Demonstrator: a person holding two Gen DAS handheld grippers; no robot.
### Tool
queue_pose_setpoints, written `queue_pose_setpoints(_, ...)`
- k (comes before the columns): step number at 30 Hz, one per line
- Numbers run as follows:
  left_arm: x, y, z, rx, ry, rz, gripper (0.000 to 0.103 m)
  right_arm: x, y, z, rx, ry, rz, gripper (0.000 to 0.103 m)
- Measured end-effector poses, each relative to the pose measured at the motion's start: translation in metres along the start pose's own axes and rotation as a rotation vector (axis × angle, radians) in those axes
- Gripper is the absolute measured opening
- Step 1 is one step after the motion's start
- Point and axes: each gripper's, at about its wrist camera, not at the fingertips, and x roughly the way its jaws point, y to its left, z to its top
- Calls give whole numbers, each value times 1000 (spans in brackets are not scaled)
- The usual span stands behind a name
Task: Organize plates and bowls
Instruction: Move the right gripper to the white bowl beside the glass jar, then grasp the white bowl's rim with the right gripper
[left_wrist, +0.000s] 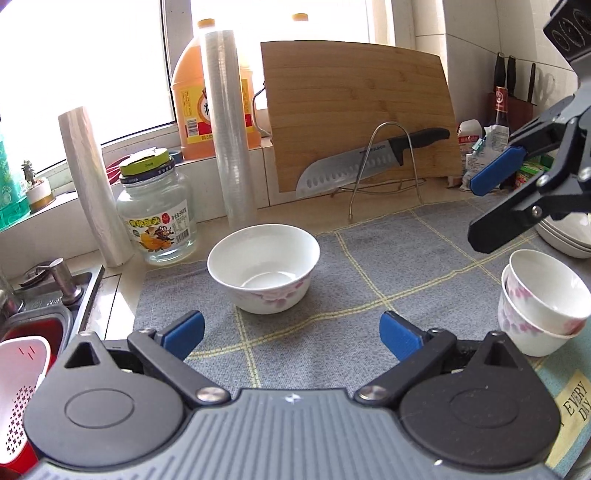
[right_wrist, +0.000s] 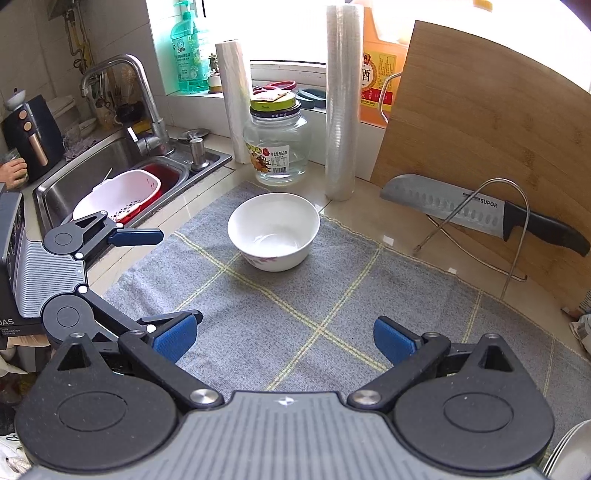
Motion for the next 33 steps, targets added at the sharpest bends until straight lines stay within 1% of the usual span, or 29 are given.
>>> queue_pose_setpoints(4, 14, 14, 4, -46, 16, 3, 101, 13, 0, 14, 15, -4, 2, 103)
queue_pose_setpoints(7, 23, 21, 7, -52, 21, 14, 101, 24, 1, 23, 22, -1, -3, 103)
queue_pose_setpoints(11, 38, 27, 10, -35, 31, 24, 101, 37, 0, 35, 35, 2, -2, 103)
queue_pose_setpoints(16, 61, 34, 12, -13, 58, 8, 101, 56, -7, 50, 46, 12, 2, 103)
queue_pose_setpoints(19, 74, 37, 12, -1, 73, -4, 101, 72, -13, 59, 64, 30, 15, 103)
queue_pose_setpoints(22, 85, 37, 10, 15, 92, -1, 100, 89, -17, 68, 73, 52, 31, 103)
queue_pose_setpoints(25, 93, 38, 10, 30, 99, 3, 100, 106, -19, 76, 70, 73, 43, 103)
queue_pose_setpoints(28, 98, 37, 12, 46, 96, -10, 100, 121, -20, 81, 65, 89, 63, 102)
queue_pose_setpoints(31, 102, 36, 13, 57, 93, -32, 100, 135, -23, 86, 68, 102, 85, 100)
queue_pose_setpoints(33, 103, 36, 13, 60, 86, -33, 98, 144, -23, 88, 73, 114, 97, 96)
